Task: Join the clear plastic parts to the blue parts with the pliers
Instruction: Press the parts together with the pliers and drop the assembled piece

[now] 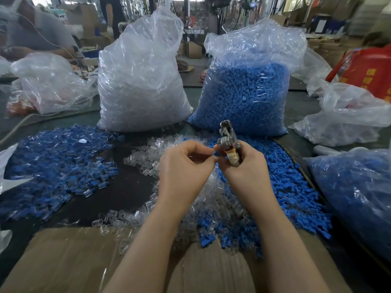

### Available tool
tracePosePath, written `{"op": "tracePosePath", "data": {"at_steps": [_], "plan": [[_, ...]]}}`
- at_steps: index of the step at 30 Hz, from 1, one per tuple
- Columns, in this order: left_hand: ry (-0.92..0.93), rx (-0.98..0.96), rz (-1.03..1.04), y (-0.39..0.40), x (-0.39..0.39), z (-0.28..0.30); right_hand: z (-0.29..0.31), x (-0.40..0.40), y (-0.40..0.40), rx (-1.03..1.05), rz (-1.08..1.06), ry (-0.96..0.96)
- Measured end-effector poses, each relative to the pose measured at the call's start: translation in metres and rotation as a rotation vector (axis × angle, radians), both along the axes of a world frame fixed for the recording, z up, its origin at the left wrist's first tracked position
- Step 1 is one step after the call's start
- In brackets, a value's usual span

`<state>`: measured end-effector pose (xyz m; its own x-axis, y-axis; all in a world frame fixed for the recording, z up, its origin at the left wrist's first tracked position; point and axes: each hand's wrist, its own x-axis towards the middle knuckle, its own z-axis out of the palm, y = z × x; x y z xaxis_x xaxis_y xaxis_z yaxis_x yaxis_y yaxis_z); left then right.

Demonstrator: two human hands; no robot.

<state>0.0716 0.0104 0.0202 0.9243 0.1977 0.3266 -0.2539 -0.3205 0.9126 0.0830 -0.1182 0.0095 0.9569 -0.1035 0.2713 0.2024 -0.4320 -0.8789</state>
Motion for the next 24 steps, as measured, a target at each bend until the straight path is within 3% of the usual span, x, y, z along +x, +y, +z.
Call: {"op": "tracePosePath", "data": {"at_steps": [11,15,19,24], "plan": [[-0.045,0.077,0.101,-0.001,0.001,-0.005,0.003,-0.003,0.001,-0.045,0.038,0.003],[0.007,-0.092,0.055,0.005,0.004,-0.005,0.003,-0.002,-0.004,0.049,0.068,0.027],[0.004,-0.272,-0.028,0.008,0.006,-0.001,0.002,0.000,-0.012,-0.008,0.110,0.091],[-0.022,-0.316,-0.071,0.008,0.006,-0.001,0.002,-0.001,-0.011,-0.078,0.198,0.124]]}}
